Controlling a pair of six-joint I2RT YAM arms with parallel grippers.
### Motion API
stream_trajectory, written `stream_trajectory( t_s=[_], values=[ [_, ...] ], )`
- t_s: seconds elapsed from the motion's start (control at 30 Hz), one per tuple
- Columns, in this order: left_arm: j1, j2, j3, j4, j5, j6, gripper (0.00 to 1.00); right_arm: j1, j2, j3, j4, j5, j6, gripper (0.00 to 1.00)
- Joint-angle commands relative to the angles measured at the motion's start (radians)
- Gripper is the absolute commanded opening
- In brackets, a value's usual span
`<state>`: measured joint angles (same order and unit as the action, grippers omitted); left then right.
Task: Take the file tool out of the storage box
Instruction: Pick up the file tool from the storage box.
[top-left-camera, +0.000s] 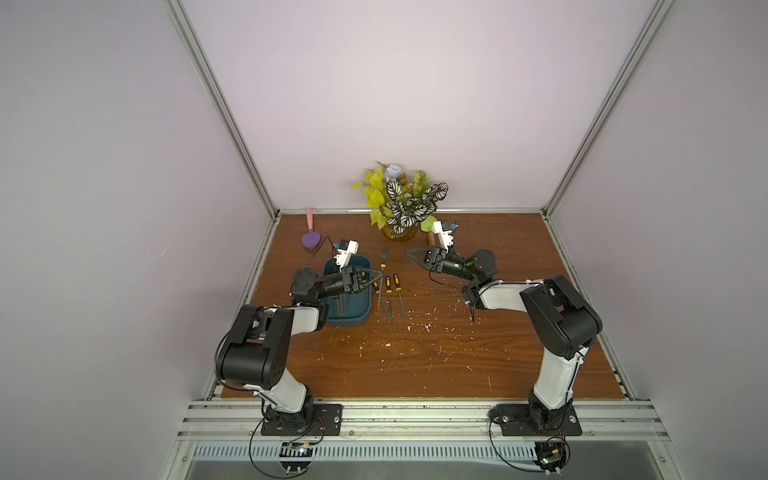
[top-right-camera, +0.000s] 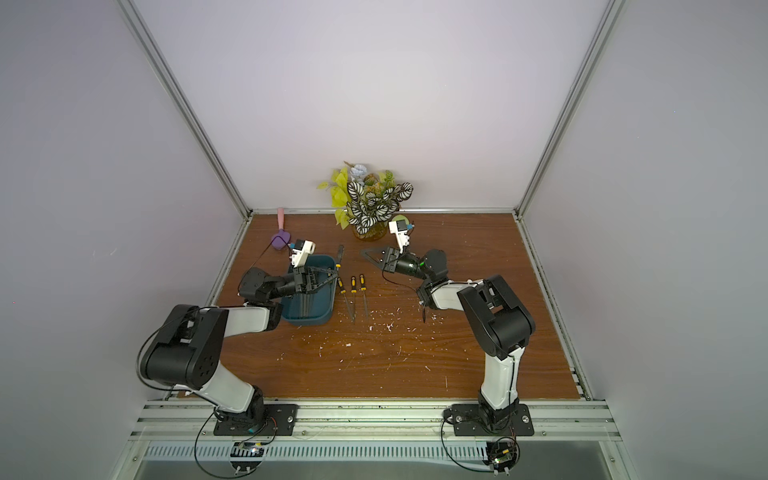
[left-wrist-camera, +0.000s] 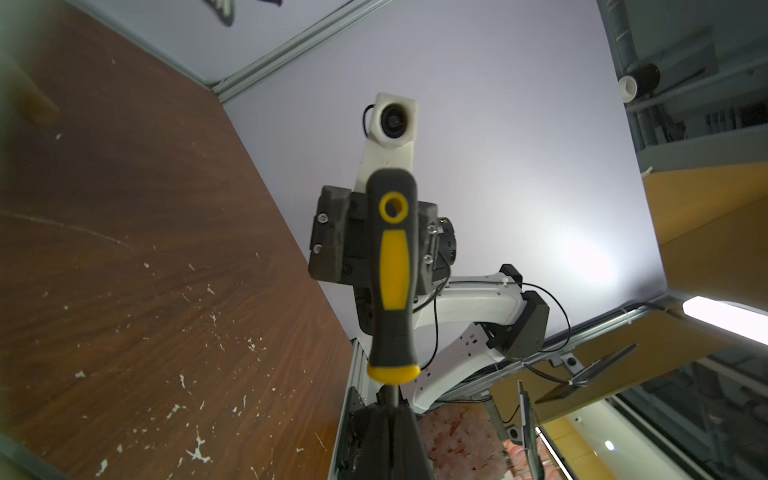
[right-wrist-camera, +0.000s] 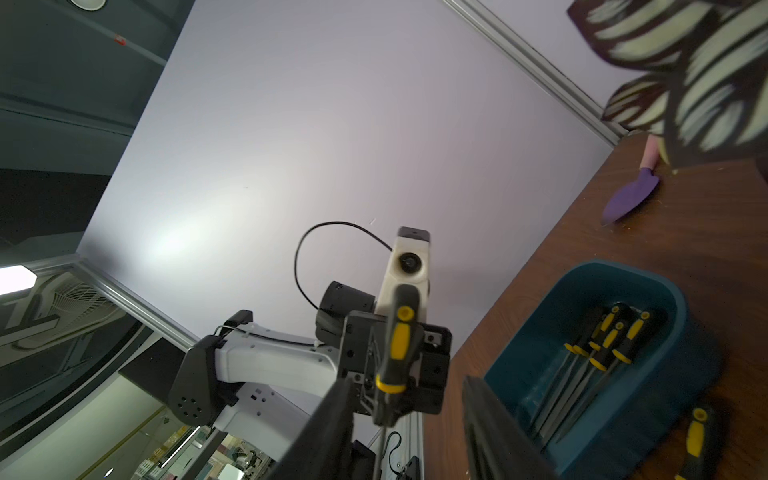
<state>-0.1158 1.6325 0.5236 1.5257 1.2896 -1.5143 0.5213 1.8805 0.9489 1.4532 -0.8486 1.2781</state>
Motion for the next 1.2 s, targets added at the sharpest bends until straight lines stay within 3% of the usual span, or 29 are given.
stream_trajectory(
  t_s=[0.0,0.2,0.9,1.0,1.1,1.17],
  values=[
    [-0.002,0.017,-0.016,0.309,0.012,-0.105,0.0,0.03,-0.014,0.052,-0.012,-0.021,-0.042,0.49],
    [-0.004,-0.003,-0.01,0.31,0.016,-0.108,0.0,0.059,-0.031,0.087,-0.269,0.015,-0.205,0.49],
    [-0.005,-0.009,-0.048,0.309,0.011,-0.087,0.0,0.126,0.065,0.188,-0.243,0.026,-0.143,0.45],
    [-0.005,-0.009,-0.05,0.309,0.011,-0.086,0.0,0.126,0.065,0.184,-0.223,0.03,-0.129,0.29],
    [-0.005,-0.001,-0.049,0.309,0.009,-0.083,0.32,0.123,0.057,0.178,-0.227,0.035,-0.123,0.06],
    [-0.004,0.005,-0.045,0.309,0.014,-0.08,0.39,0.12,0.044,0.17,-0.246,0.035,-0.131,0.0]
  ],
)
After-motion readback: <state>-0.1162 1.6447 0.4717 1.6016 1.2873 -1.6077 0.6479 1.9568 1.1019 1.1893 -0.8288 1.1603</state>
